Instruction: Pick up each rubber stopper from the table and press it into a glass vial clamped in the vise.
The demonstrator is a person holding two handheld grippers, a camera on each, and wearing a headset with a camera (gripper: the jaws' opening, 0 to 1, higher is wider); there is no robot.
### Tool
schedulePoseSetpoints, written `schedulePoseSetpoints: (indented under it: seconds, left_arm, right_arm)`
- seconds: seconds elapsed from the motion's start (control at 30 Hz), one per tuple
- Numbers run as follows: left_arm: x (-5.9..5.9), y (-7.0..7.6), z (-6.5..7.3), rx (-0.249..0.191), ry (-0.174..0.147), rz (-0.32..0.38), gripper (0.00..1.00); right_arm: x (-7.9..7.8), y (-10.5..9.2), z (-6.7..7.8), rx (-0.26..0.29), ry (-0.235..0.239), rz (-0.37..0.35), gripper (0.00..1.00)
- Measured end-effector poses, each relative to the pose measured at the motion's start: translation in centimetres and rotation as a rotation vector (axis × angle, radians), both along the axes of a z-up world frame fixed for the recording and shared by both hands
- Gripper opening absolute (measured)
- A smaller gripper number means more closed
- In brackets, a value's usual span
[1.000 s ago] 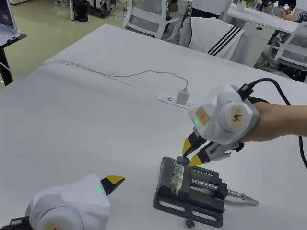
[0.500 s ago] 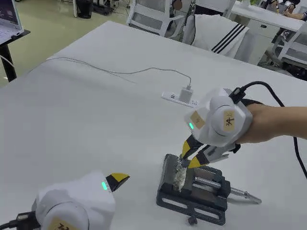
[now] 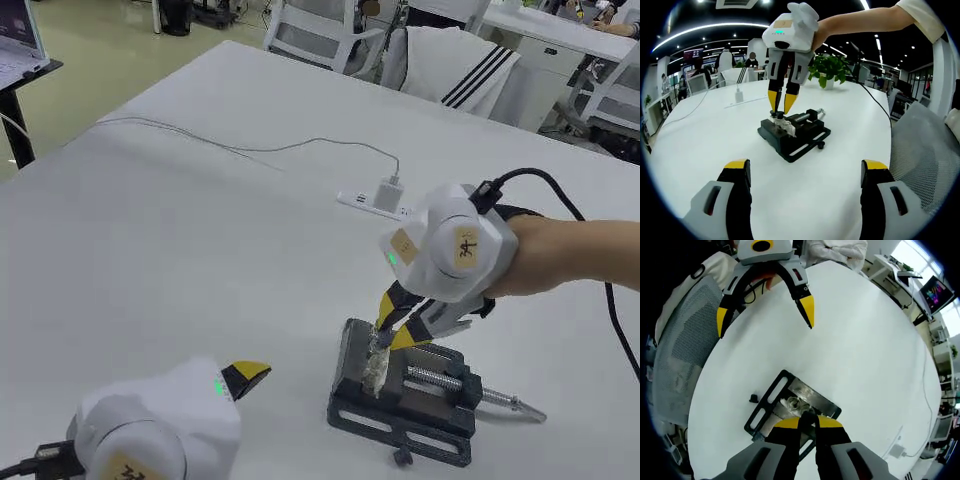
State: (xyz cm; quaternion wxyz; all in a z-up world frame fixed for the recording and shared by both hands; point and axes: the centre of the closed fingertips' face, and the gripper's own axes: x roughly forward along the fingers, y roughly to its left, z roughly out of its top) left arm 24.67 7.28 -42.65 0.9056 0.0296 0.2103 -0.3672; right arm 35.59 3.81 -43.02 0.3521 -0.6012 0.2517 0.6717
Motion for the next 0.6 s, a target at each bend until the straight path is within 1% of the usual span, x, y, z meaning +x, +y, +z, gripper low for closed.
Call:
schedulePoseSetpoints:
  seconds: [0.07,0.2,0.23,0.27,0.3,0.4,0.6]
  left_arm:
    - [0.01,0.01,0.01,0.001,-0.001,0.001,0.9]
    - [0.0,-0.02,-0.04,0.0,0.0,0.0,0.9]
    - [-0.01,-0.05,-0.04,-0.001,0.002,-0.001,0.9]
    - [0.04,-0.01,-0.02,-0.001,-0.001,0.001,0.9]
    - [0.04,-0.01,-0.04,-0.001,-0.001,0.001,0.9]
    - [0.06,0.03,-0.08,-0.001,-0.001,0.002,0.9]
    - [0.18,0.04,-0.11,-0.005,0.001,0.002,0.89]
  right_arm:
    - [0.01,0.01,0.0,-0.004,0.0,-0.001,0.06]
    - [-0.11,0.4,-0.14,-0.013,0.016,-0.048,0.06]
    - [0.1,-0.06,-0.23,-0.043,0.001,-0.081,0.06]
    - [-0.06,0.27,-0.15,-0.031,0.009,-0.056,0.06]
    - [-0.09,0.29,-0.15,-0.033,0.012,-0.06,0.05]
    - [-0.01,0.27,-0.19,-0.034,0.018,-0.092,0.05]
    - [0.05,0.33,-0.21,-0.042,0.029,-0.192,0.05]
